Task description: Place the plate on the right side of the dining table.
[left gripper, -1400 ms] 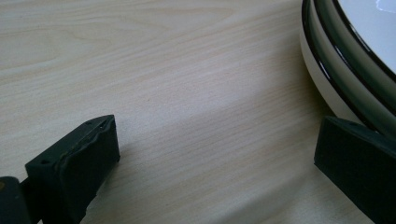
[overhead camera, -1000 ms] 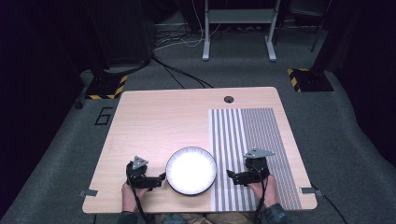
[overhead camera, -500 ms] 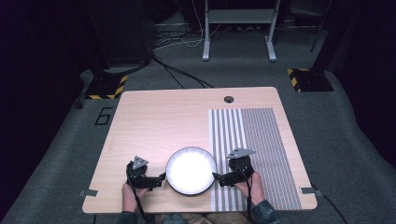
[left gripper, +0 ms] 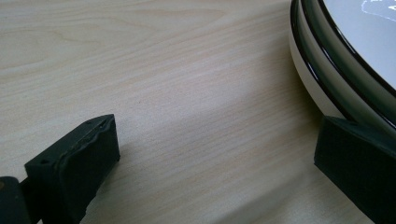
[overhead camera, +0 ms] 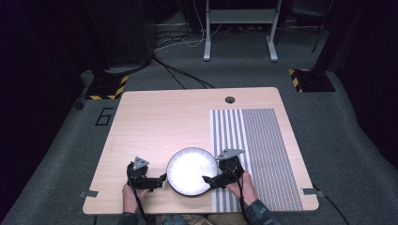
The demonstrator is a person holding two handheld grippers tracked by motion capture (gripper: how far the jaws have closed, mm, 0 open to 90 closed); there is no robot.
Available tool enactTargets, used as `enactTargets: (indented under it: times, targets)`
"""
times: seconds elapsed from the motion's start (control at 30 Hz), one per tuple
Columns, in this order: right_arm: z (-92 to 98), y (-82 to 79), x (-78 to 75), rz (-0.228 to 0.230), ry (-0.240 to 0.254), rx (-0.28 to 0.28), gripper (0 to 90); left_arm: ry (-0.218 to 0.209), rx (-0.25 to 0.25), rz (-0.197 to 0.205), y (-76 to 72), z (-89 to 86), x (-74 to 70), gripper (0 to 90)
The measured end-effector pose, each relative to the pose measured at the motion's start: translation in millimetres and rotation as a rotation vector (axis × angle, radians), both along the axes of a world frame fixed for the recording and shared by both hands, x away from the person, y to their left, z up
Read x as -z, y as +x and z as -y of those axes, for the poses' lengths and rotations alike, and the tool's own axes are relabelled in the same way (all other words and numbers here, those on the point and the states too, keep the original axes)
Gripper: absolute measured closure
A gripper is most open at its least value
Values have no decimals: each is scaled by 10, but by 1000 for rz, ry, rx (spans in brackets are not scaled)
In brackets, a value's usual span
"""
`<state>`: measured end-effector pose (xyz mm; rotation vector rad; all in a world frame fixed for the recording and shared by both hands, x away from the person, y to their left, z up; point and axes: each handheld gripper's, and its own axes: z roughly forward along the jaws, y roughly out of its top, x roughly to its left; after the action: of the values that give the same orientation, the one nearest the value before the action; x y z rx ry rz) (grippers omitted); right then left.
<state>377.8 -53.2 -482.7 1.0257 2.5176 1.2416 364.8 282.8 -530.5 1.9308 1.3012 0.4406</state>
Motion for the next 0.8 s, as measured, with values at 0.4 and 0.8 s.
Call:
enactTargets:
  times: [0.4,0.8]
  targets:
    - [-78,-4,6,-11,12,-36,4,1,0,-1,1,0,0,0]
    - [-108,-12,2,-7,18,-26,2,7,3,-3,2,0,-2,0]
